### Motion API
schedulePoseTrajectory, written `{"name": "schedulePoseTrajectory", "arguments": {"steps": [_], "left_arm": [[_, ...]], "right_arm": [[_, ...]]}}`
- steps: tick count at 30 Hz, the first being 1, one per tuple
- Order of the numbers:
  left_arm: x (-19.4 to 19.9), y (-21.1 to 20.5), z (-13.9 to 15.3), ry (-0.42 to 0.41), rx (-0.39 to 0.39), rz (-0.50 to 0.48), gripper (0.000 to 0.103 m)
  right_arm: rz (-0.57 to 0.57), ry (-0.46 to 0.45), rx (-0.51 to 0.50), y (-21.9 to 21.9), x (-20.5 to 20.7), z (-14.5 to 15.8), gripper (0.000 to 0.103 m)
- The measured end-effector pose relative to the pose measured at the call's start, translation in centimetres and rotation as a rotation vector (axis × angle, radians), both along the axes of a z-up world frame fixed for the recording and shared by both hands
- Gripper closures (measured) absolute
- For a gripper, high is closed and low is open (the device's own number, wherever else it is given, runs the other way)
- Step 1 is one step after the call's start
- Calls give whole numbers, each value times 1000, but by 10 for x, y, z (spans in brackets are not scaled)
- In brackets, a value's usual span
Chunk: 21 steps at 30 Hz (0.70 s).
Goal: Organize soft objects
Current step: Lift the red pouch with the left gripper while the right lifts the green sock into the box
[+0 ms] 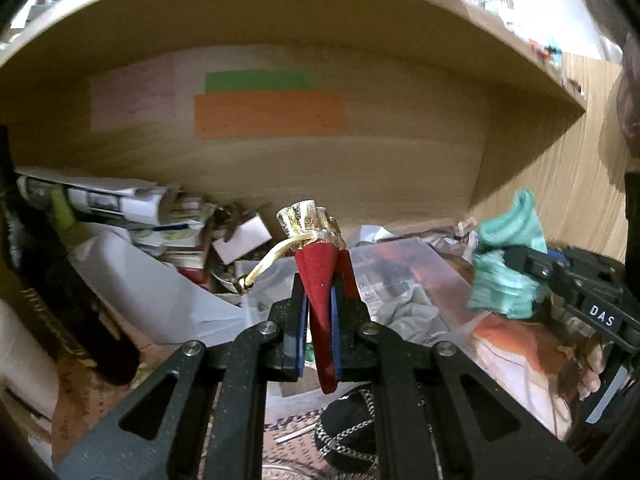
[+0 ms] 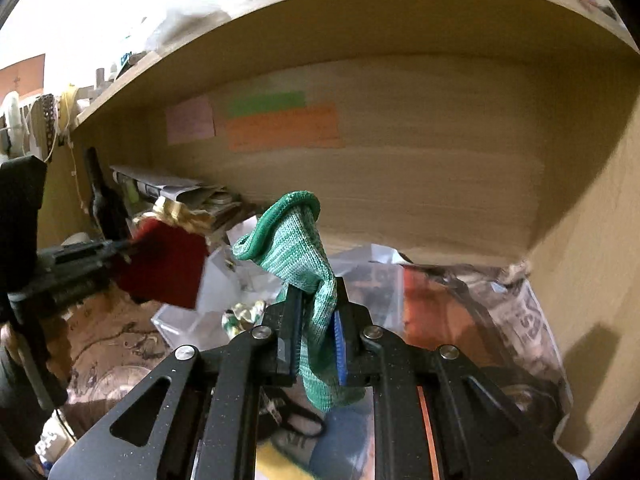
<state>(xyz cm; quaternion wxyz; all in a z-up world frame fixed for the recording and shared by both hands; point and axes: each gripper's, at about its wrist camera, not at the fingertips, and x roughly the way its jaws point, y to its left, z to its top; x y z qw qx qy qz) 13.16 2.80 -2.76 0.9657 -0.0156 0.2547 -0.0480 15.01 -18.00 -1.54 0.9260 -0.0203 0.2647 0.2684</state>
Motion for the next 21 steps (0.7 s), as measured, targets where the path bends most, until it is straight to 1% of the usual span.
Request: {"name": "schedulePoseTrajectory", "arguments": {"steps": [6,13,21], "left_arm": [[27,-12,-24,79,-2,-34,94],[55,-19,-51,193,0,-68,94],[71,-15,-70,259,9,-39,94]], "right_arm": [[48,46,-33,30,23,-19,91],[95,148,-86,53,46,-48,91],[101,231,-125,59,59,-64,89]]}}
